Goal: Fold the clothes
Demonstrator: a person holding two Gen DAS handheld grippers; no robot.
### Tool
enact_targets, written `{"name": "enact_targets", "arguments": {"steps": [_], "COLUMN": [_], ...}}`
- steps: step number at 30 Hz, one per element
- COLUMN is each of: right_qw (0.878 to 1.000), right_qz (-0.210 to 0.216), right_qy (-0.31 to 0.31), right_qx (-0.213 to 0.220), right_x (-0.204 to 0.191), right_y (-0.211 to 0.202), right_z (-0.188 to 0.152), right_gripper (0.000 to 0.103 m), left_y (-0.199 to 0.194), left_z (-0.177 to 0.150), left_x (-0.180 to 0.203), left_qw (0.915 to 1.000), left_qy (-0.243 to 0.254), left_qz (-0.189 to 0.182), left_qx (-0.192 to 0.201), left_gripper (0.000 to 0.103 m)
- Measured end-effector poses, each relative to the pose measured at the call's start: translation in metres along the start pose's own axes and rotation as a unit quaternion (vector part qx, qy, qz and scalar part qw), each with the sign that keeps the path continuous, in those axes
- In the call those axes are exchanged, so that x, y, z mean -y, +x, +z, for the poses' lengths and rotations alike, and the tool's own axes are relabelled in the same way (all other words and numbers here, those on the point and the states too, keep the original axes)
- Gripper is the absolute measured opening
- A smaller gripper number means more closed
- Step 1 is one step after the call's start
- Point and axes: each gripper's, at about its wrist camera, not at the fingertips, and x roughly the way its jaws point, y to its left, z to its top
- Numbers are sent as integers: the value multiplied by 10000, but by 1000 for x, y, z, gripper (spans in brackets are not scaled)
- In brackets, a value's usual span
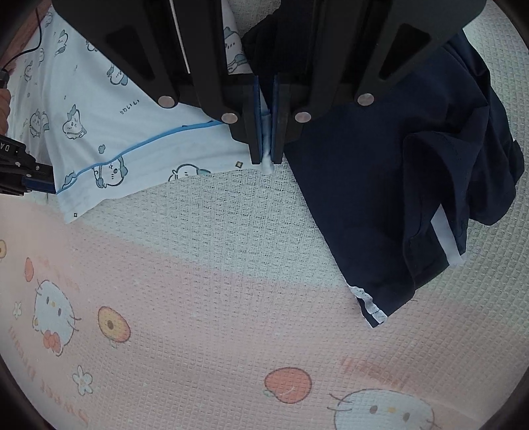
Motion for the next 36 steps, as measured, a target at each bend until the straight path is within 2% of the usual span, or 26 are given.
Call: {"name": "enact_targets", "arguments": {"steps": [3,6,7,8,9,11,18,21,24,29,32,33,35,36], "right_qw": [10000,9979,9959,9944,9940,9943,9951,9928,9899,9964,9967,9968,9973,9969], "right_qz": [-64,-477,-638,-744,-771,-811,-952,-1168,-1380,-787,-616,-583,-570,-664], "right_qy": [-24,-442,-632,-742,-759,-686,-252,-274,-316,256,133,55,-168,-313], "right_qx": [25,-81,-81,-107,-130,-130,-85,-62,-88,197,510,553,427,270], "right_x": [-7,-21,-28,-32,-35,-35,-21,-10,19,41,29,24,7,-13], "right_y": [1,7,7,7,6,4,-5,-10,-24,-42,-59,-61,-46,-24], "right_z": [5,0,0,1,2,2,4,4,-12,-9,-7,-7,1,10], "right_gripper": [27,29,26,15,9,3,2,2,1,4,4,5,5,5], "left_y": [-1,0,0,0,-2,-6,-22,-19,-24,-33,-37,-29,-12,-7], "left_z": [-2,-4,-5,-5,-5,-3,0,-1,0,1,1,-3,-14,-22], "left_x": [-3,2,4,6,8,9,0,-1,7,21,30,46,81,94], "left_qw": [10000,10000,9999,9998,9998,9998,9993,9995,9973,9870,9766,9712,9749,9786], "left_qy": [-78,22,65,106,125,100,-67,-17,42,139,204,306,876,1335], "left_qz": [-44,67,113,158,180,144,-194,-109,-649,-1546,-2094,-2355,-2035,-1528], "left_qx": [-23,-24,-19,0,27,98,304,292,343,426,446,216,-240,-331], "left_gripper": [6,6,6,6,6,6,7,9,9,9,10,10,10,10]}}
